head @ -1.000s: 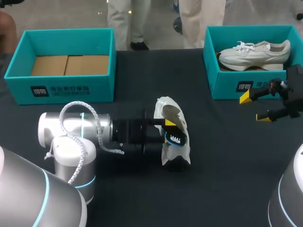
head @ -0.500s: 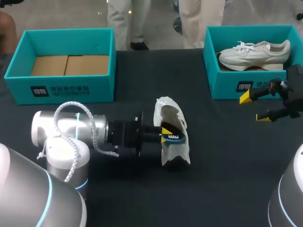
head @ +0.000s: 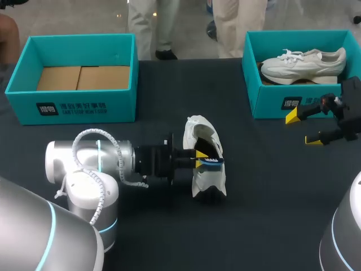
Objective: Take the shoe out of the shoebox, open the shoe tongue, remove and reinsert the insole, then place the shoe into the shoebox
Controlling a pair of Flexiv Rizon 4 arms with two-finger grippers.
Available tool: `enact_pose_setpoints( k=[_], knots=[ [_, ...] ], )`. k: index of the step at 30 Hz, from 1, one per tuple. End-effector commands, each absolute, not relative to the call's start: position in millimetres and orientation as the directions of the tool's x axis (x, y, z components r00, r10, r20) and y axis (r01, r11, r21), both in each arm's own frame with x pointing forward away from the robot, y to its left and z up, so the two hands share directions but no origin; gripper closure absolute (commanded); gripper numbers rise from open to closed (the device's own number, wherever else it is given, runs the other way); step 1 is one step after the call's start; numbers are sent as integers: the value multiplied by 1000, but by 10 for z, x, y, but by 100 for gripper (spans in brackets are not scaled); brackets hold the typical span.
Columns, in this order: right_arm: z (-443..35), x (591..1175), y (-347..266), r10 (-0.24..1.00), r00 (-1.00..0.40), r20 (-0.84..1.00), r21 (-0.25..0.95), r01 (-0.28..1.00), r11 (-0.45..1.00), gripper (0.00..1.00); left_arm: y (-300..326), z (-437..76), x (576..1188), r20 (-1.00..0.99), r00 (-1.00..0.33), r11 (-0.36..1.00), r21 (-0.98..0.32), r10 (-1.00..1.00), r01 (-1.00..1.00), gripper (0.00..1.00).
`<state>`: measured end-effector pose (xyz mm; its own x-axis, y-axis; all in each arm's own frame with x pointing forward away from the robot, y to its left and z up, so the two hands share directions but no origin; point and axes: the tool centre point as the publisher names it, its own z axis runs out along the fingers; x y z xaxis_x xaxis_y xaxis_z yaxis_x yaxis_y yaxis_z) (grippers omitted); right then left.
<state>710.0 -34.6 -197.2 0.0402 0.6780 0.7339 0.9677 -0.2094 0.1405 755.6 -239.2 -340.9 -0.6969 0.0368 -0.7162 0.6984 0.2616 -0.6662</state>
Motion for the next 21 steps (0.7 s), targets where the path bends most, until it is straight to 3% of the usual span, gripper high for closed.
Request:
enact_pose_setpoints(
  k=[1, 3, 5, 11, 14, 16, 18, 21],
  knots=[
    [-1974, 7099, -338, 680, 43, 732, 139, 967, -211, 0, -2412, -3352, 7581, -711, -702, 273, -668, 39, 692, 100],
    [-1974, 7099, -338, 680, 43, 732, 139, 967, -211, 0, -2378, -3302, 7563, -711, -702, 274, -668, 38, 692, 59],
    [-1974, 7099, -338, 680, 43, 732, 139, 967, -211, 0, -2348, -3264, 7532, -708, -705, 273, -671, 41, 689, 51],
    [-1974, 7099, -338, 680, 43, 732, 139, 967, -211, 0, -2257, -3184, 7427, -704, -707, 261, -672, 68, 693, 56],
    [-1974, 7099, -338, 680, 43, 732, 139, 967, -211, 0, -2228, -3174, 7392, -702, -708, 260, -671, 77, 694, 64],
    [-1974, 7099, -338, 680, 43, 732, 139, 967, -211, 0, -2223, -3189, 7381, -701, -709, 260, -672, 82, 694, 75],
    [-1974, 7099, -338, 680, 43, 732, 139, 967, -211, 0, -2227, -3229, 7376, -698, -710, 263, -671, 91, 693, 100],
    [-1974, 7099, -338, 680, 43, 732, 139, 967, -211, 0, -2258, -3301, 7388, -696, -711, 266, -670, 101, 693, 100]
  ],
)
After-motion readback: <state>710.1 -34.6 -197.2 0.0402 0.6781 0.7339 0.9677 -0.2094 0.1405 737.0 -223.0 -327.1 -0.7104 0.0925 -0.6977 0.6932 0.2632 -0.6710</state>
